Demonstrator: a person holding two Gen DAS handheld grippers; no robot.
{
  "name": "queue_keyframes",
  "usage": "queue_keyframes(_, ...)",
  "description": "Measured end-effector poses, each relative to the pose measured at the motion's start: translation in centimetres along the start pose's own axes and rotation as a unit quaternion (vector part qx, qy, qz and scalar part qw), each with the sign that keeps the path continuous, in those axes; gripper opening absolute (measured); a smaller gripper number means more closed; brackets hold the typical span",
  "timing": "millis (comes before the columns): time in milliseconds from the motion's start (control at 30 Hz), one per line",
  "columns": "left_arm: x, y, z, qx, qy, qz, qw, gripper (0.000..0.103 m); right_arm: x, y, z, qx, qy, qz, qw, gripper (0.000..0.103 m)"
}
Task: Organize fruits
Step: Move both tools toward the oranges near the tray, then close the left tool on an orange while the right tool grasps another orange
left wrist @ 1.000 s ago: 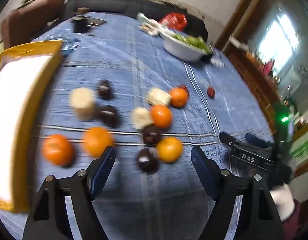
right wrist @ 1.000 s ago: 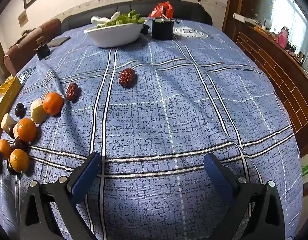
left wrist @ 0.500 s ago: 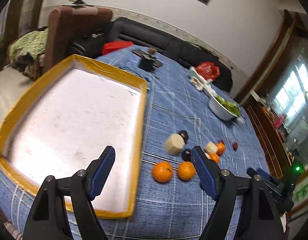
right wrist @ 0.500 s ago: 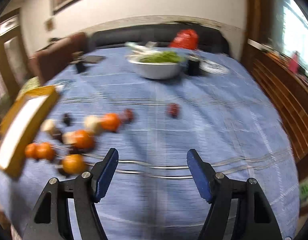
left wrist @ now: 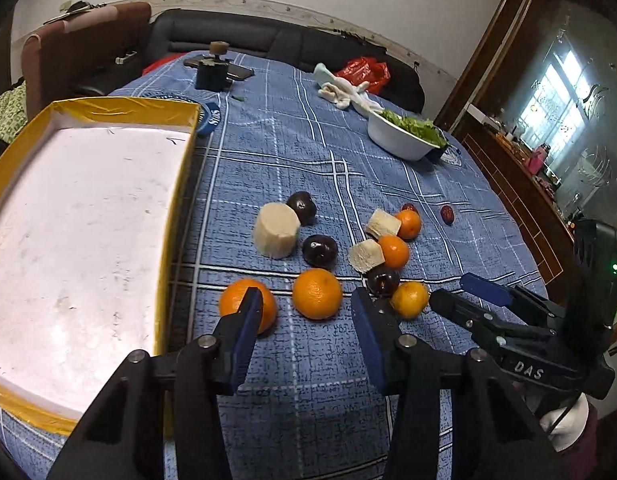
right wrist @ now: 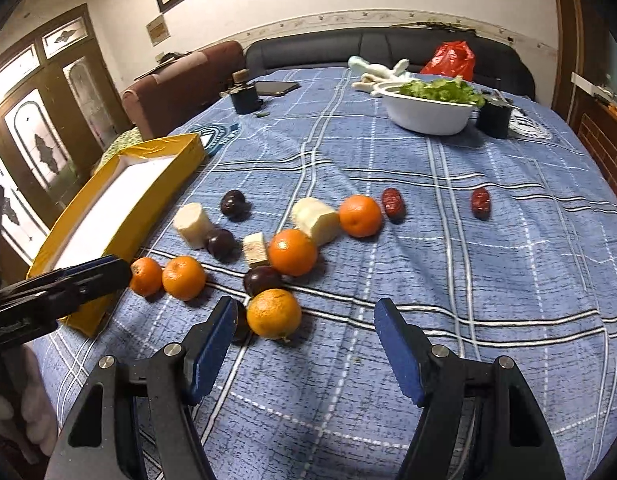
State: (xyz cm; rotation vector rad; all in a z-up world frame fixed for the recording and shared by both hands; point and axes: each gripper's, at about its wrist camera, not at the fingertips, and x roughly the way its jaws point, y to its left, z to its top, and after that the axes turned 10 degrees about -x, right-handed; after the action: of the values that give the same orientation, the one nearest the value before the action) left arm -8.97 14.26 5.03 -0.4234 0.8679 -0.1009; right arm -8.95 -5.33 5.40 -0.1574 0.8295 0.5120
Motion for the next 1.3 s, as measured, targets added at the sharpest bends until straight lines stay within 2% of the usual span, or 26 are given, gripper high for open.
queue_keyframes(100, 0.7, -0.3, 0.1, 0.003, 0.005, 0.005, 1.0000, 0.045, 0.8, 0.2, 0.1, -0.006, 0.004, 0.005, 1.000, 0.073)
queue_keyframes(233, 1.7, -1.3, -0.2, 0.034, 0.006, 0.011, 0.9993, 0.044, 2.1, 0.8, 0.4, -0.010, 0.010, 0.028, 1.000, 0.062)
queue_keyframes(267, 1.9, -1.5, -0.2, 0.043, 0.007, 0.011, 0.9990, 0.038, 2.4, 0.9, 0.4, -0.012, 0.012, 0.032, 0.999, 0.057)
queue_keyframes(333, 2.5, -2.1, -0.3, 0.063, 0.011, 0.014, 0.9978, 0.031, 2.8, 1.1, 0.4, -0.013, 0.008, 0.037, 0.999, 0.056)
queue_keyframes(400, 3.2, -2.4, -0.1, 0.078, 0.016, 0.017, 0.9966, 0.028, 2.8, 1.1, 0.4, -0.012, 0.002, 0.038, 0.999, 0.056)
queue_keyframes(633, 4.4, -2.5, 0.8, 0.100, 0.011, 0.034, 0.9944, 0.029, 3.3, -0.4, 0.0, 0.023, 0.000, 0.075, 0.997, 0.056)
queue_keyframes(800, 5.9, -2.3, 0.9, 0.088, 0.033, 0.005, 0.9955, 0.038, 3.6, -0.6, -0.2, 0.036, 0.003, 0.103, 0.994, 0.056)
queue_keyframes(933, 6.6, -3.7, -0.1, 0.118, 0.026, 0.020, 0.9924, 0.036, 3.5, -0.9, -0.3, 0.050, 0.001, 0.119, 0.992, 0.042)
queue_keyframes(1100, 6.3, -3.5, -0.3, 0.107, 0.011, 0.020, 0.9940, 0.035, 3.5, -1.2, -0.3, 0.062, 0.002, 0.127, 0.990, 0.036)
queue_keyframes(1300, 5.6, -2.6, 0.0, 0.082, 0.000, 0.012, 0.9966, 0.035, 3.4, -1.4, -0.4, 0.068, 0.000, 0.130, 0.989, 0.036)
